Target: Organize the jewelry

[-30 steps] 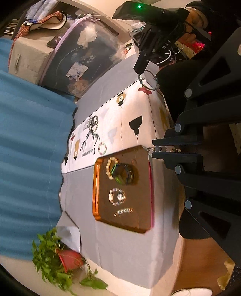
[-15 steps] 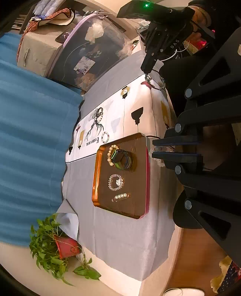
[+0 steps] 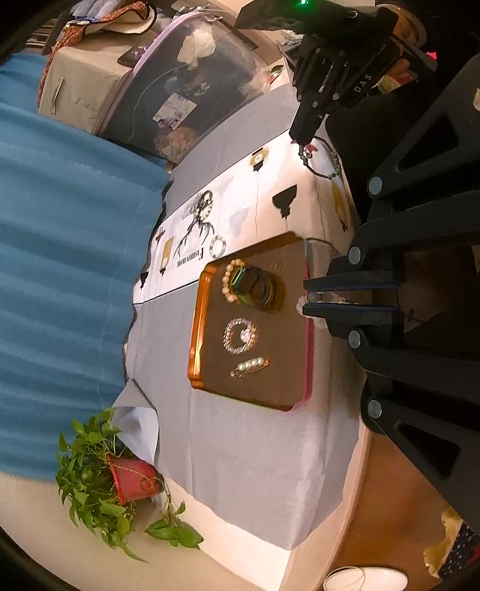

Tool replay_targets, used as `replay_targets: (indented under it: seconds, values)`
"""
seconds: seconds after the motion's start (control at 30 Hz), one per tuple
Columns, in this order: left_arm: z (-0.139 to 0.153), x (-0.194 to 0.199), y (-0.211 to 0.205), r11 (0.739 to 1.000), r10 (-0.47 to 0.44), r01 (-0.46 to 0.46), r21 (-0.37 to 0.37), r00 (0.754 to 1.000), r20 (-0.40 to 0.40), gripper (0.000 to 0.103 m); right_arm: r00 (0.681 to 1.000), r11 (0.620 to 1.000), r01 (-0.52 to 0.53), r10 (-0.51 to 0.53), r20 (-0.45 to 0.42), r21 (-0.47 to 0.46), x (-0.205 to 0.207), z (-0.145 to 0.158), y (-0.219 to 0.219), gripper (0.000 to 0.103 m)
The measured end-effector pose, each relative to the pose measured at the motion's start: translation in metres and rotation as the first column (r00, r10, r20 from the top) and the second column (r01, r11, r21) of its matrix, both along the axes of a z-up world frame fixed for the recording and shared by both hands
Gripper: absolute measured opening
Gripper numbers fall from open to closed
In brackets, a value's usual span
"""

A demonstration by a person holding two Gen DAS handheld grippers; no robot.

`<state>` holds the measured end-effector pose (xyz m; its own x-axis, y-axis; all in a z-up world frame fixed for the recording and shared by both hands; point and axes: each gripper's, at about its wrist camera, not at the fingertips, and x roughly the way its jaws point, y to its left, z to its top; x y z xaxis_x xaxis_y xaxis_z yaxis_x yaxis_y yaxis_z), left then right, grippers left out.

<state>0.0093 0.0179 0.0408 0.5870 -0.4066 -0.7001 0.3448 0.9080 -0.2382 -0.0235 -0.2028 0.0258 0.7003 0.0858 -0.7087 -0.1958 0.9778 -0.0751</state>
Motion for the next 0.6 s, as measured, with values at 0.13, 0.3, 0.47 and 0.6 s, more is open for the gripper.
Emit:
replay_targets:
  seconds: [0.13, 0.3, 0.47, 0.6]
  values:
    - [0.000, 0.017, 0.004, 1.000, 0.005, -0.005, 0.004, 1.000, 0.003, 0.004, 1.000, 1.000, -0.022, 0.022, 0.000, 0.013, 0.019, 0.001, 0.012, 0.006]
    - [-0.001, 0.042, 0.008, 1.000, 0.009, -0.009, 0.003, 1.000, 0.008, 0.004, 0.997, 0.997, -0.071, 0.071, 0.009, 0.025, 0.047, 0.003, 0.032, 0.006]
    - [-0.007, 0.072, 0.008, 1.000, 0.009, -0.009, 0.010, 1.000, 0.006, 0.004, 0.994, 0.994, -0.105, 0.105, 0.008, 0.032, 0.079, -0.002, 0.051, 0.006]
    - [-0.016, 0.094, 0.006, 1.000, 0.005, -0.005, 0.021, 1.000, -0.006, 0.004, 0.992, 0.991, -0.124, 0.124, -0.011, 0.041, 0.106, -0.011, 0.062, 0.006]
